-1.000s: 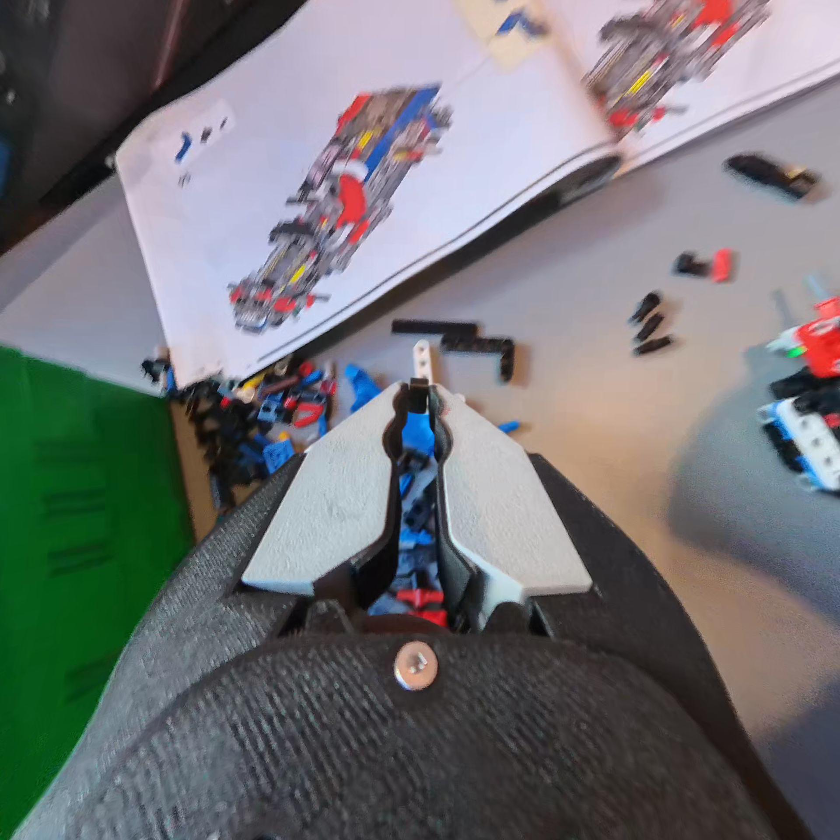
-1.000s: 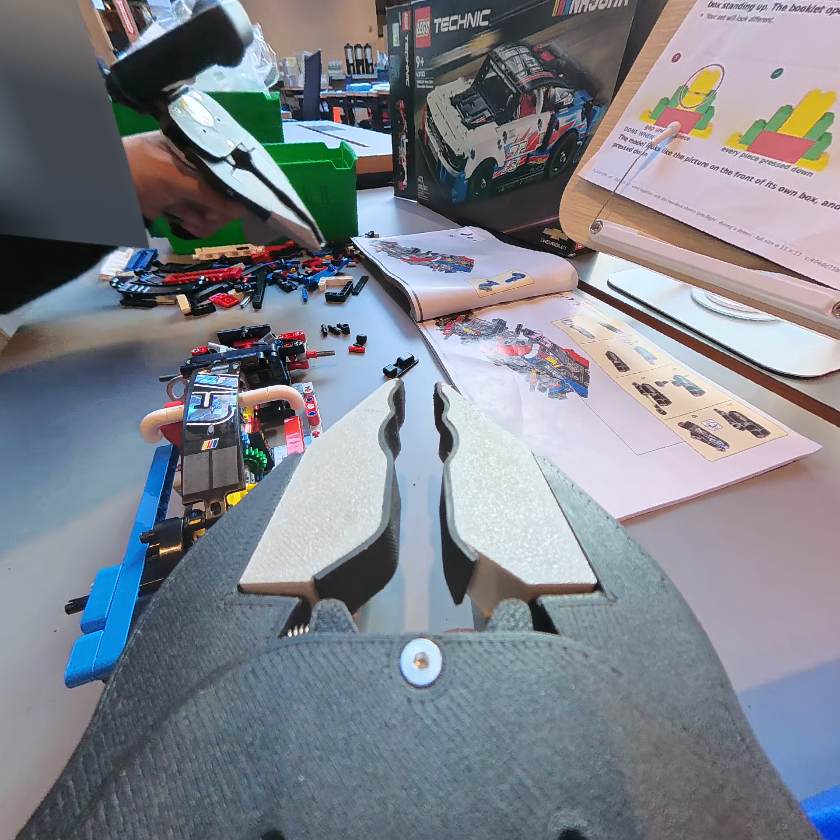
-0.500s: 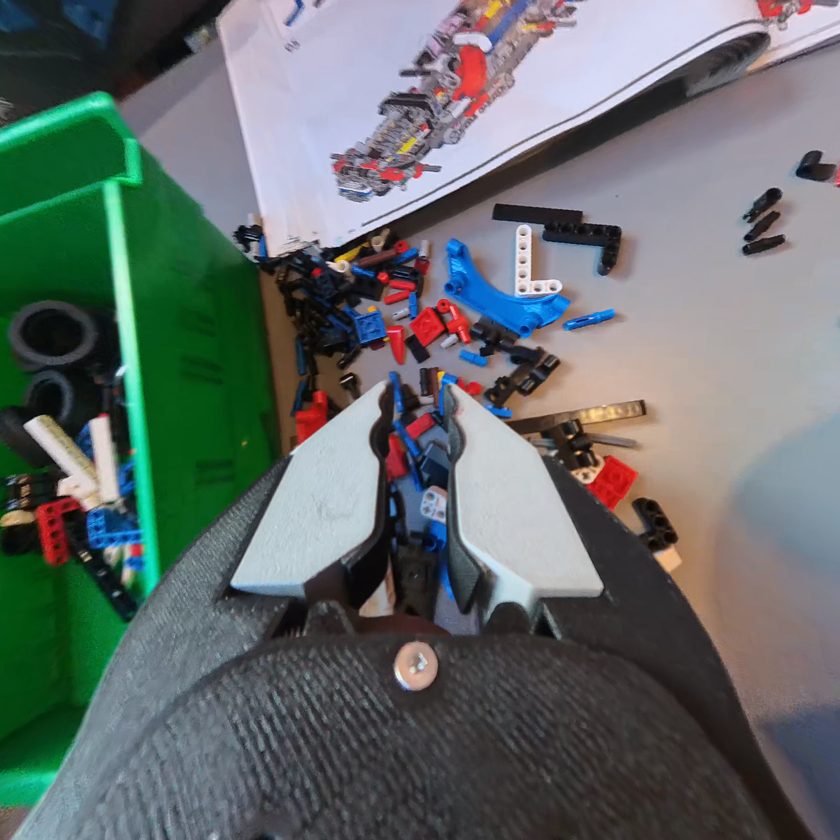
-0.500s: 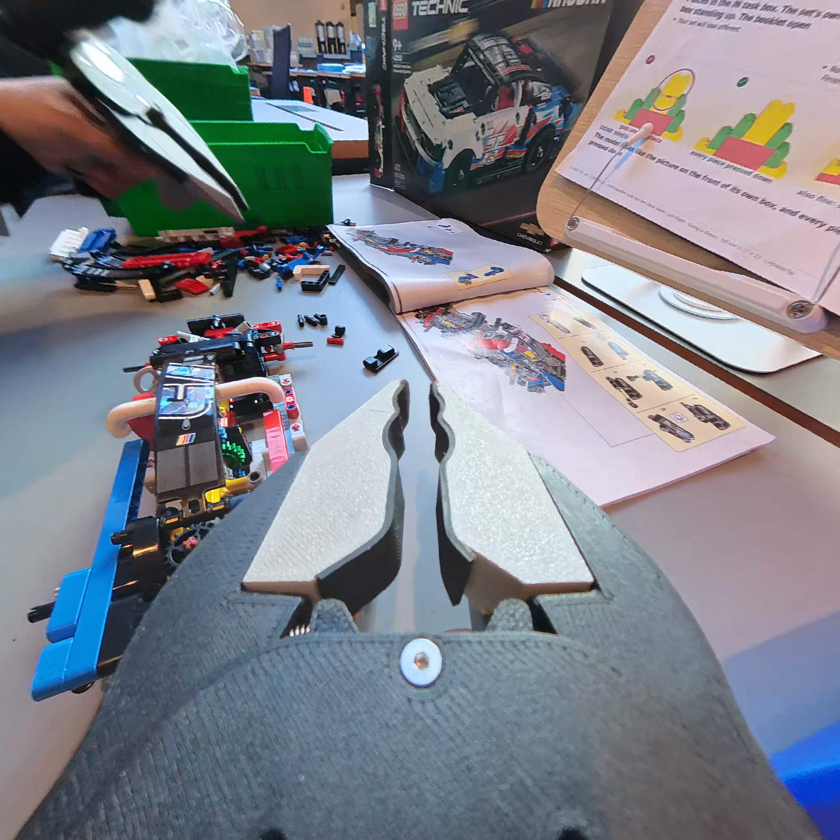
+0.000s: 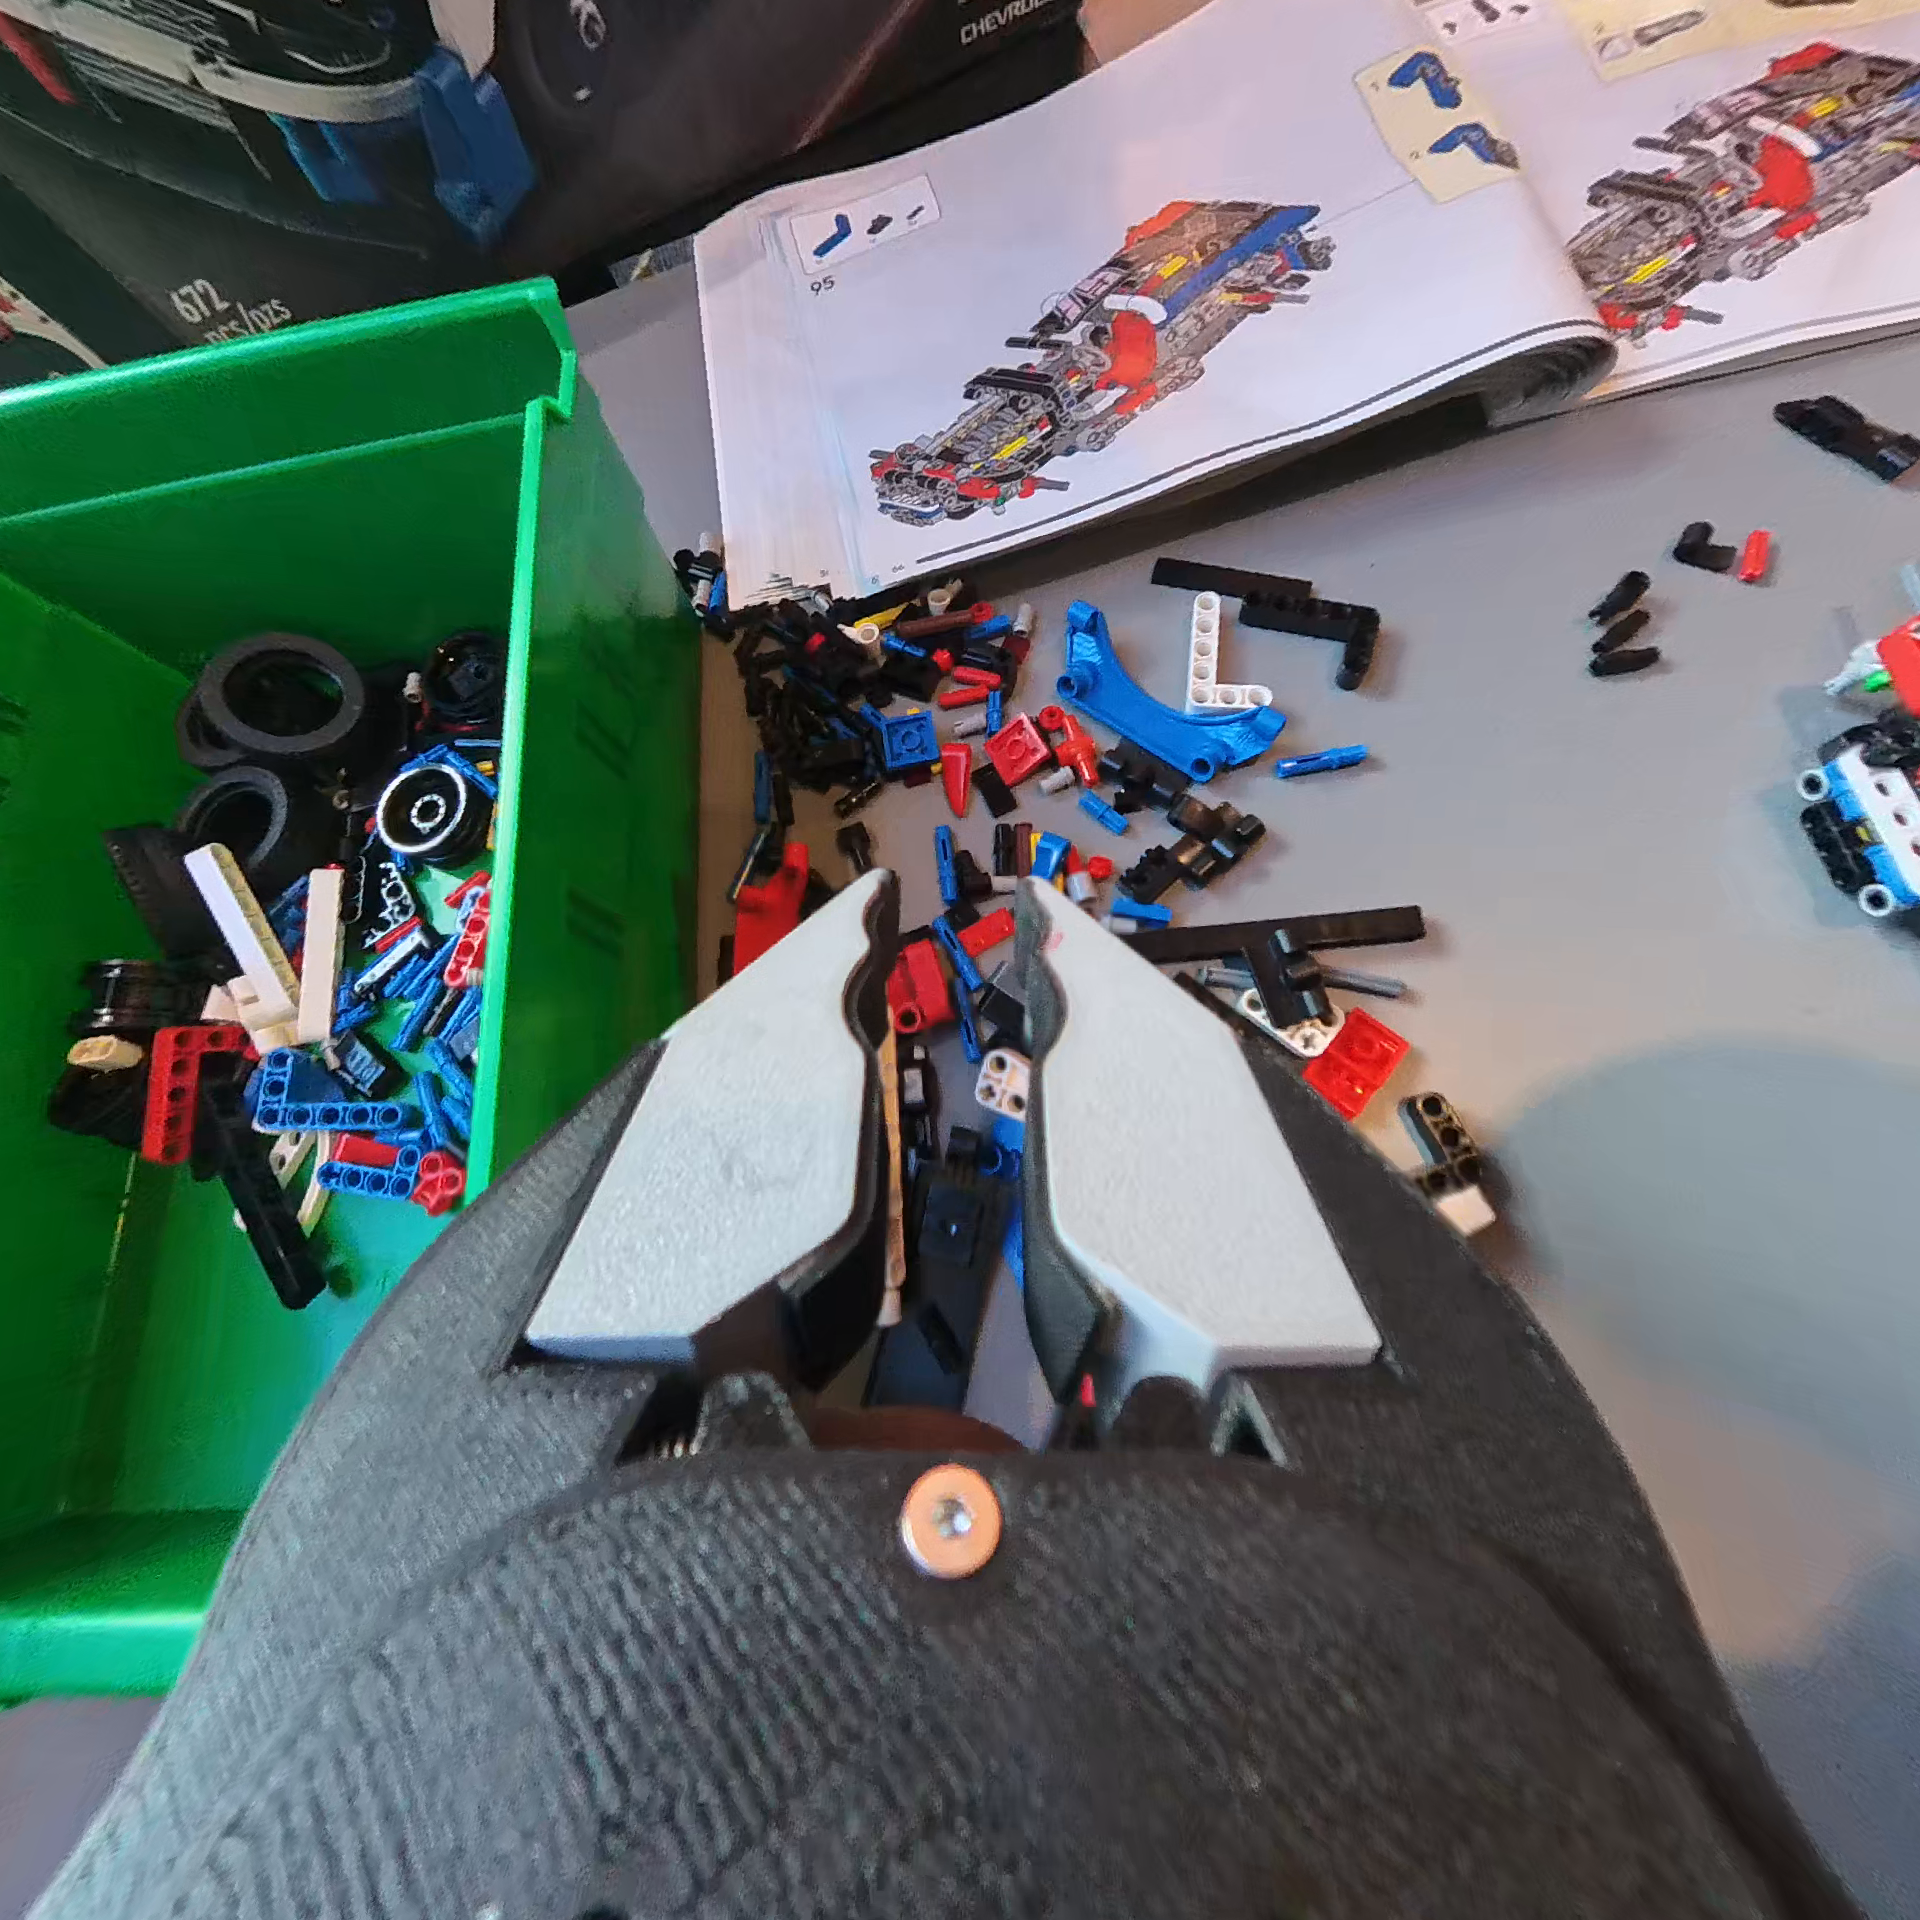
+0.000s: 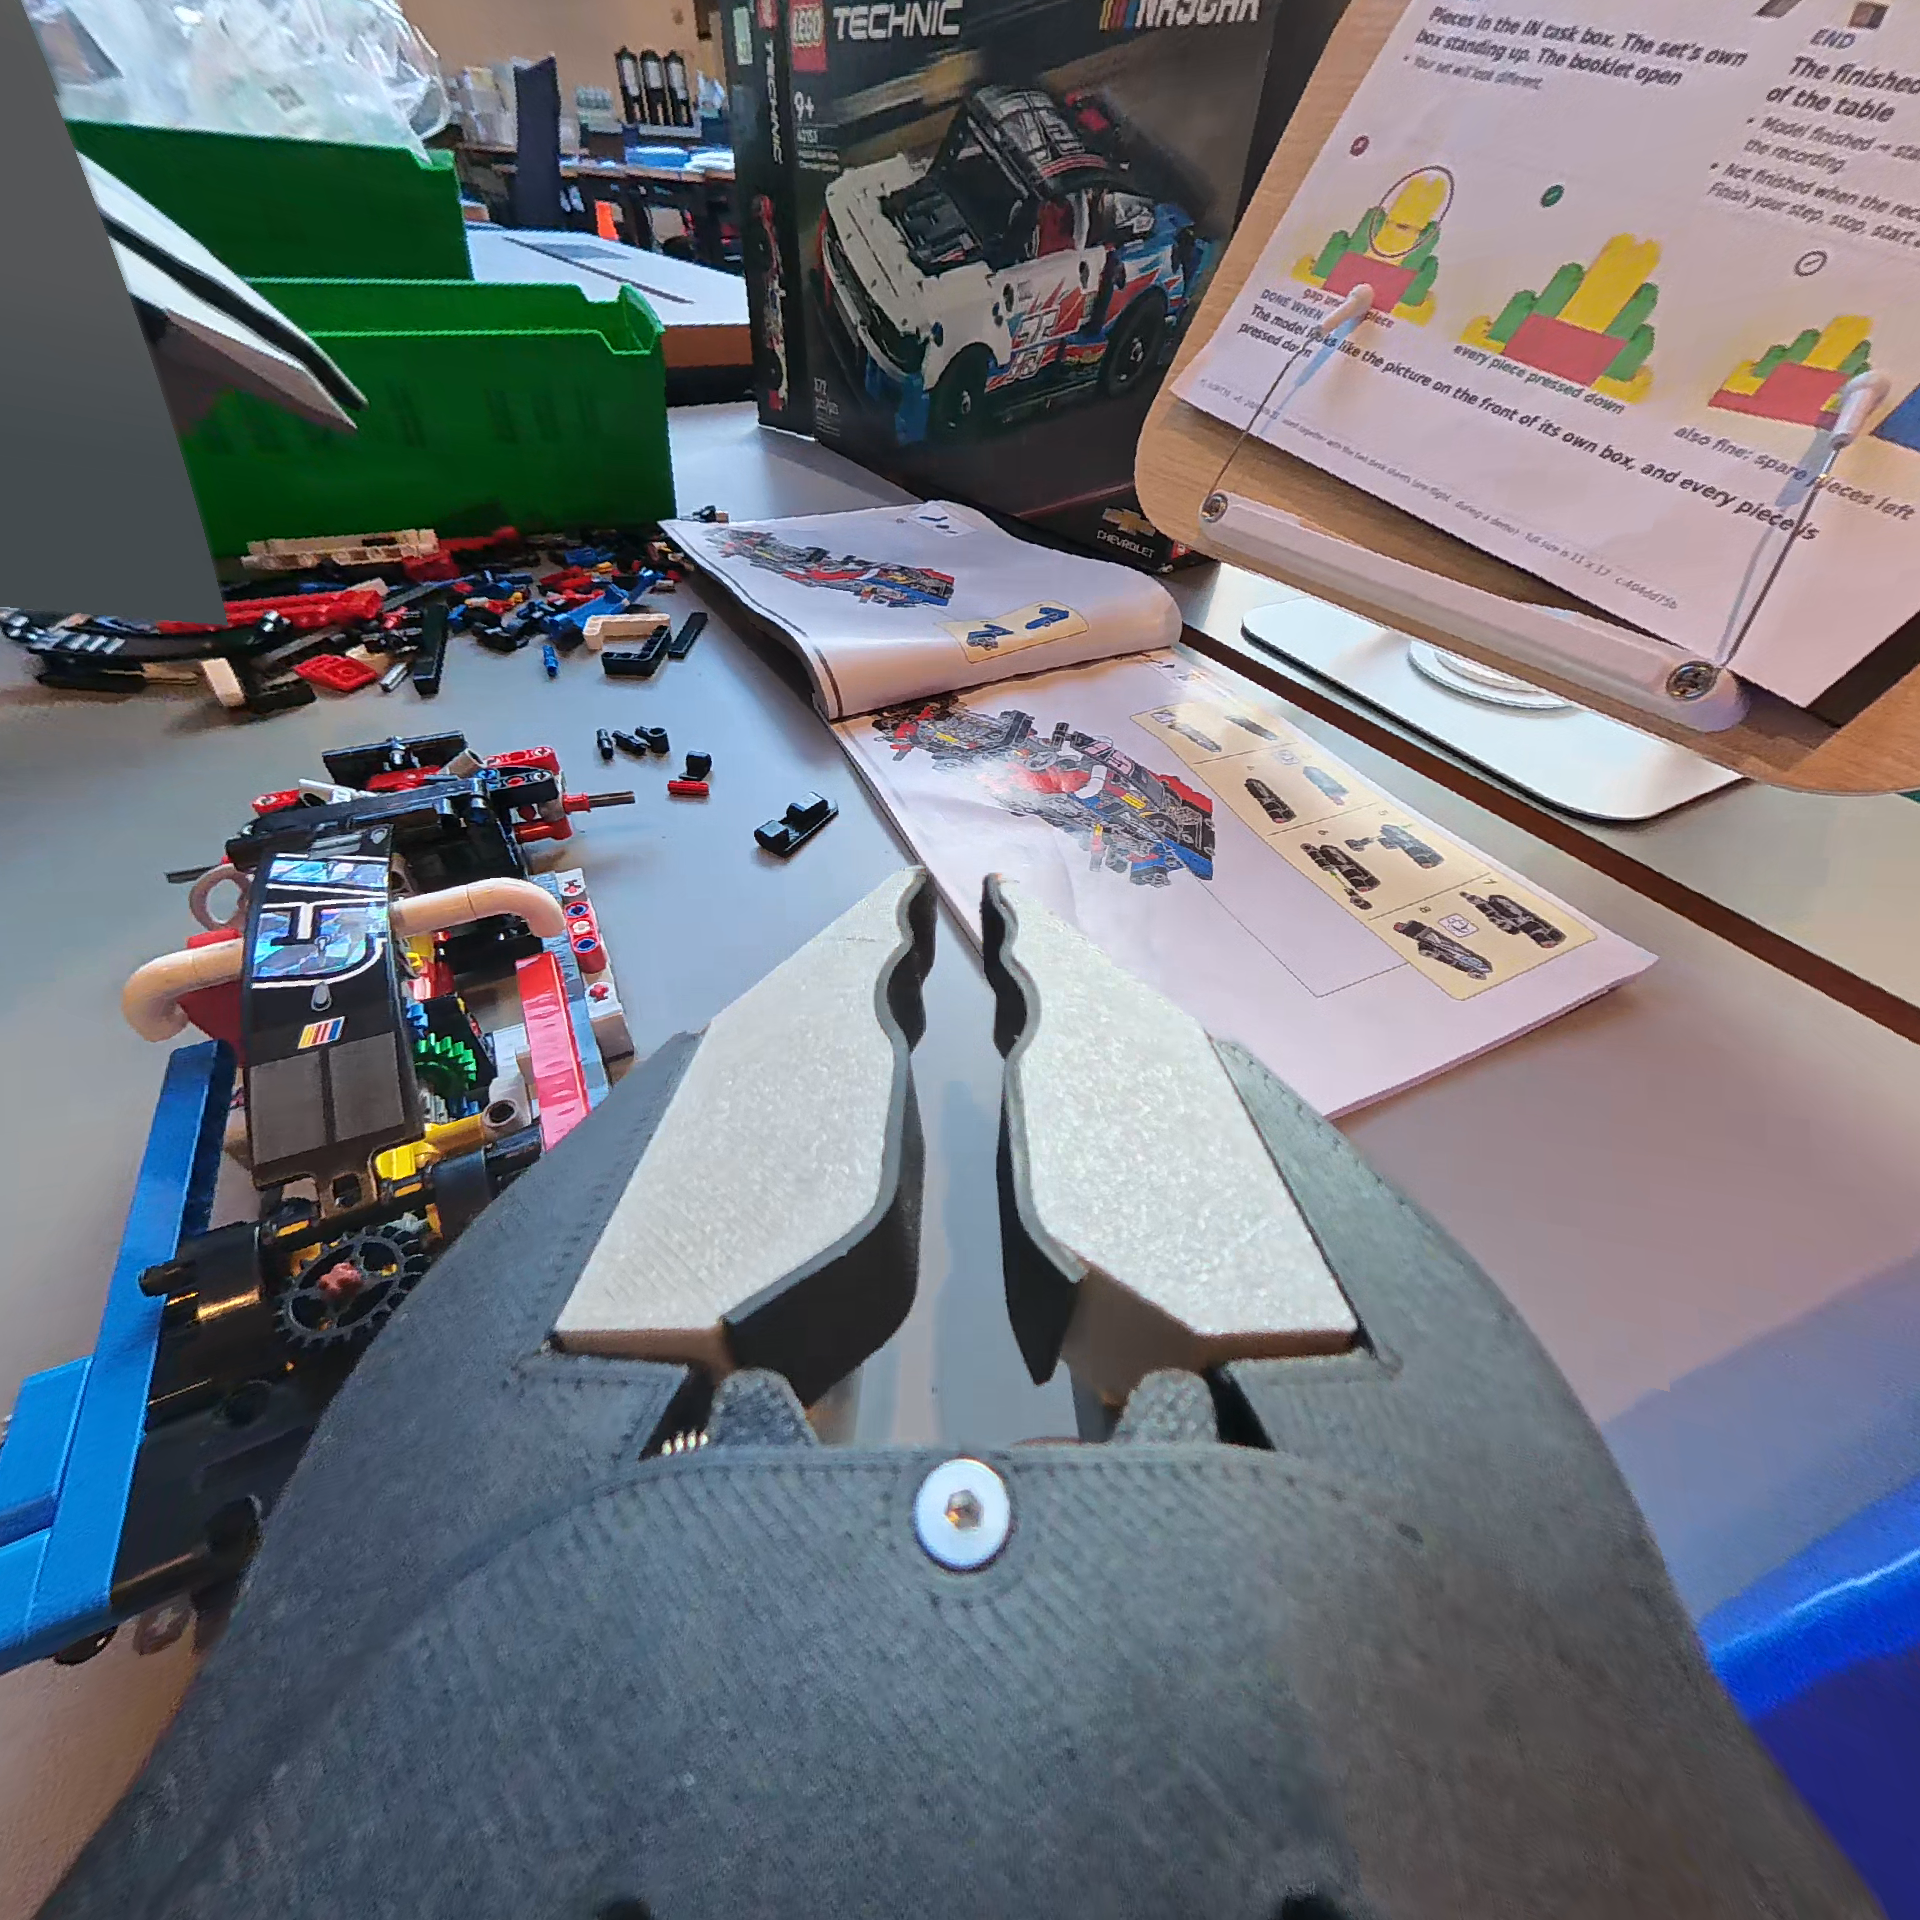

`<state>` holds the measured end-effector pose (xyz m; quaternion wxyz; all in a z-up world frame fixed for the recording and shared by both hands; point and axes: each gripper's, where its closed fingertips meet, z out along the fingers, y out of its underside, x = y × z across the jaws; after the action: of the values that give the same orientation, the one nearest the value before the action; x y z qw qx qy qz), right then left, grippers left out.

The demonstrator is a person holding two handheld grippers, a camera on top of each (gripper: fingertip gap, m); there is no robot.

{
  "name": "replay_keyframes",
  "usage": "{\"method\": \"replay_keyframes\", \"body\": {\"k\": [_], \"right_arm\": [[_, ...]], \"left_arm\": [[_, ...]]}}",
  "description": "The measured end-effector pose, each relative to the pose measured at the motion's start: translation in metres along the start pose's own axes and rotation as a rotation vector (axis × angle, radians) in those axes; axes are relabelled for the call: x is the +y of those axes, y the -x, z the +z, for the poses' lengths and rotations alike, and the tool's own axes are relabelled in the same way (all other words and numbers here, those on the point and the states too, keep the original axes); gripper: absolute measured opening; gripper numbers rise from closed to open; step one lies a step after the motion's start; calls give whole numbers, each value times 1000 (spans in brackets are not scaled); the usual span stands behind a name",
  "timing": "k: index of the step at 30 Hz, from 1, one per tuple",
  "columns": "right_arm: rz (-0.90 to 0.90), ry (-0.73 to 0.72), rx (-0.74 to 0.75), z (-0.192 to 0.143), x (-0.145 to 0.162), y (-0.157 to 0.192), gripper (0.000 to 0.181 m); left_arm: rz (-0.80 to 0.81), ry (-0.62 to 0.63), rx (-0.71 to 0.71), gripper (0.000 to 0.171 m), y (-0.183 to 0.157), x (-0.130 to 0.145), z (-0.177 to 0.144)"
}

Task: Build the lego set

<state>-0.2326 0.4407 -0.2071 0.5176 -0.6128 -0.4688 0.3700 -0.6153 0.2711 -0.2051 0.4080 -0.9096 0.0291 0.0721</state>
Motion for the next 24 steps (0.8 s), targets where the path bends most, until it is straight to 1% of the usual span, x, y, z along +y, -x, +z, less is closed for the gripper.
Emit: {"method": "replay_keyframes", "body": {"k": [3, 5, 7, 9, 10, 12, 15, 20, 21, 24], "right_arm": [[9, -4, 7, 0, 0, -2, 5], [15, -8, 8, -1, -1, -3, 5], [23, -8, 4, -1, -1, -3, 5], [24, -7, 2, -1, -1, -3, 5], [22, -7, 1, -1, -1, -3, 5], [16, -8, 0, -1, -1, -2, 5], [12, -8, -4, -1, -1, -1, 5], [18, -9, -21, -1, -1, 1, 4], [20, -10, -24, -2, -1, 2, 4], [24, -12, -32, -2, -1, 3, 4]], "left_arm": [[24, 16, 38, 17, -4, -3, 8], [43, 54, 97, 14, -14, -2, 16], [79, 113, 163, 12, -27, 3, 28], [112, 132, 203, 5, -37, 3, 42], [120, 153, 218, 5, -41, 4, 50], [130, 179, 217, 5, -43, 3, 62], [138, 197, 261, 5, -51, 0, 72], [160, 285, 297, 7, -54, 12, 89], [160, 277, 296, 4, -53, 10, 90], [163, 297, 257, 3, -44, 12, 90]]}}
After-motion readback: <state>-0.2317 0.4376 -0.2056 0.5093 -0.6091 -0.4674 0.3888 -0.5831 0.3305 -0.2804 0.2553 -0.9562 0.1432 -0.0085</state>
